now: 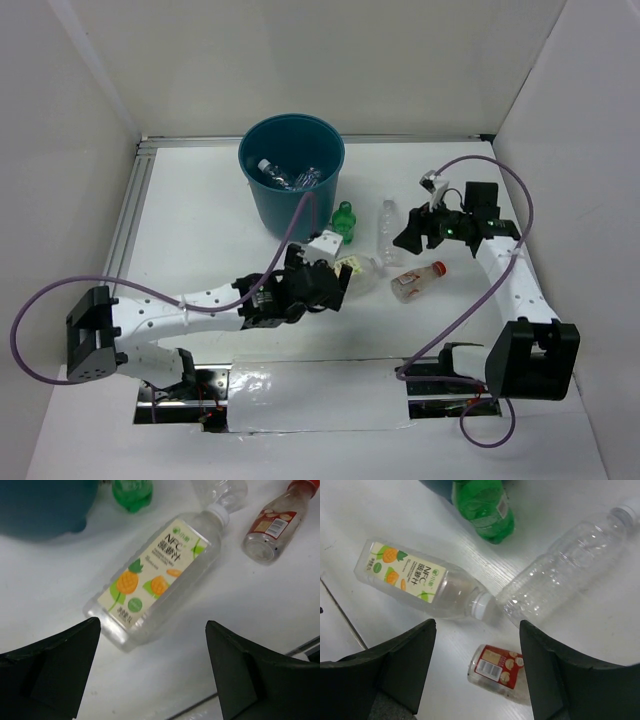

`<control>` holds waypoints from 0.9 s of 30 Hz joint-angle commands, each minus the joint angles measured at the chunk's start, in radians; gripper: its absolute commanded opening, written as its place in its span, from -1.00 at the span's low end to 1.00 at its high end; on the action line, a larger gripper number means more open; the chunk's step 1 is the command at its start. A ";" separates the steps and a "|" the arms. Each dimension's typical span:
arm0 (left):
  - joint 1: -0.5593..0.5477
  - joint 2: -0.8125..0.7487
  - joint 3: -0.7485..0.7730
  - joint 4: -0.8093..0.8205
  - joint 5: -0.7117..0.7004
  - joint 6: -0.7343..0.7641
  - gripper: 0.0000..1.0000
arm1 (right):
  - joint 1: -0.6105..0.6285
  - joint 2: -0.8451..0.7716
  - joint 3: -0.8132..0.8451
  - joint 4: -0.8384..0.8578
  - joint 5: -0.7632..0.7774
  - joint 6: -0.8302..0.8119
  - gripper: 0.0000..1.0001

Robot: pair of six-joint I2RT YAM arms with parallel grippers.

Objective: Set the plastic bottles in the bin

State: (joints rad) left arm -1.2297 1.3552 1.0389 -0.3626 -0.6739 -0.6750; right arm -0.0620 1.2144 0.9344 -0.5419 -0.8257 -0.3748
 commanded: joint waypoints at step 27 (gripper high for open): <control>0.342 0.384 0.242 -0.038 0.981 1.002 0.64 | -0.266 -0.044 0.007 -0.217 -0.147 -0.184 0.51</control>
State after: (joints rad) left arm -0.8890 1.7061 1.2888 -0.3779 0.2733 0.2840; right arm -0.3199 1.1835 0.9344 -0.7284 -0.9394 -0.5407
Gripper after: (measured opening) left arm 0.822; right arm 0.753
